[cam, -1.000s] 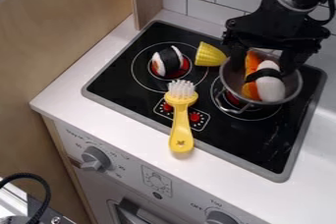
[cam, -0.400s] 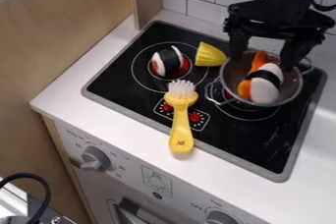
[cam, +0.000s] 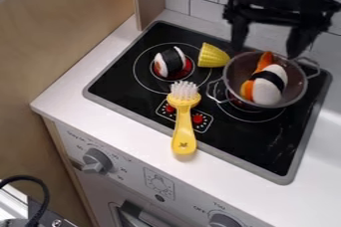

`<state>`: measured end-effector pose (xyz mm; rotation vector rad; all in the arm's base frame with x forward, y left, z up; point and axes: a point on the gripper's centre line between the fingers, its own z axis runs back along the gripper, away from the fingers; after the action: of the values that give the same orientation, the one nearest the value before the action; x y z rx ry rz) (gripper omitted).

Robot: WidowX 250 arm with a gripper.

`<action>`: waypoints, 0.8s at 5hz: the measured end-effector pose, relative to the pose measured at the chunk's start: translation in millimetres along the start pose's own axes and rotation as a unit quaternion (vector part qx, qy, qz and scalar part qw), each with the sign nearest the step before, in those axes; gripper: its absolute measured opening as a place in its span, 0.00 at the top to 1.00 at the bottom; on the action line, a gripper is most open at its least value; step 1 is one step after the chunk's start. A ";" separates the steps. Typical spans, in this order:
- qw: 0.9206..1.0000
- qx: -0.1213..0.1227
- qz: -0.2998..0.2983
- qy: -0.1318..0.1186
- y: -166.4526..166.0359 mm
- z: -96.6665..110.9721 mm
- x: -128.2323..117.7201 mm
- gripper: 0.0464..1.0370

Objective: Put the sushi to the right silver pot

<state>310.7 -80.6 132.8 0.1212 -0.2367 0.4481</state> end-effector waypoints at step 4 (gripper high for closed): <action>0.999 -0.028 -0.044 -0.010 55.8 -2.7 -0.7 0.04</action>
<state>286.0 -30.5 133.6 0.0806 -0.2627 0.3520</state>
